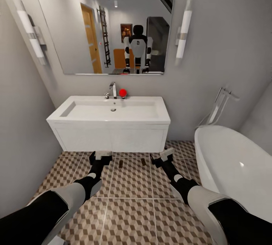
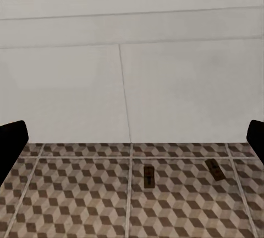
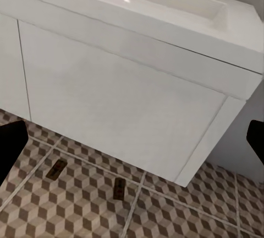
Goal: Take the four mousetraps from the cabinet in the bathroom and place them on the bathroom floor. Make sure all four end up on the same floor surface, and ensure that at least two of them are either under or directly next to the same bathroom sink.
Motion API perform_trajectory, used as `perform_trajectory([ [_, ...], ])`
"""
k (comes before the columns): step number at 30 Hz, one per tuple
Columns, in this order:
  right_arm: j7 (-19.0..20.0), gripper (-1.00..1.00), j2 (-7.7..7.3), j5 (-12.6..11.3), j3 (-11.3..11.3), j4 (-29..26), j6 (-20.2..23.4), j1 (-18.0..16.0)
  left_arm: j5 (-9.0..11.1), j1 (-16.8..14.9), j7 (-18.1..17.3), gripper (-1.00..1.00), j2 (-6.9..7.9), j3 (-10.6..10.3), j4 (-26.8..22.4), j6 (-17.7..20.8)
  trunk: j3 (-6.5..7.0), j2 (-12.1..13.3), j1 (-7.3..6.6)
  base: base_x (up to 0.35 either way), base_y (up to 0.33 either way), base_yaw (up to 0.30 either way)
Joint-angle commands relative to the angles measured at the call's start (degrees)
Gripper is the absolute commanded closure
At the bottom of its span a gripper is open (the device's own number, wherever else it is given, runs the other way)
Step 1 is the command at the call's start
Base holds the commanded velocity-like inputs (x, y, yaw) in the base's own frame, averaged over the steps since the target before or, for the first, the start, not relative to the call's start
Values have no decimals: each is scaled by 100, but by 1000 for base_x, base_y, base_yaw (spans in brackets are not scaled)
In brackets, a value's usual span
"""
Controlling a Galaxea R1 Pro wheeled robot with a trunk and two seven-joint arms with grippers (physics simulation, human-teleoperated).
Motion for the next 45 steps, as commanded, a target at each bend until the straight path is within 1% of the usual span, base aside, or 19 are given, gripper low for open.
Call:
perform_trajectory([
  [1,-28,-100,1,54,-11,8,-15,-7,9,-10,26,-100,-7,-48,23,-26,-4,-12,4,0,0,0],
  [45,-28,-100,1,48,-9,8,-15,-7,9,16,26,-100,-7,-48,23,-26,341,-12,4,0,0,0],
])
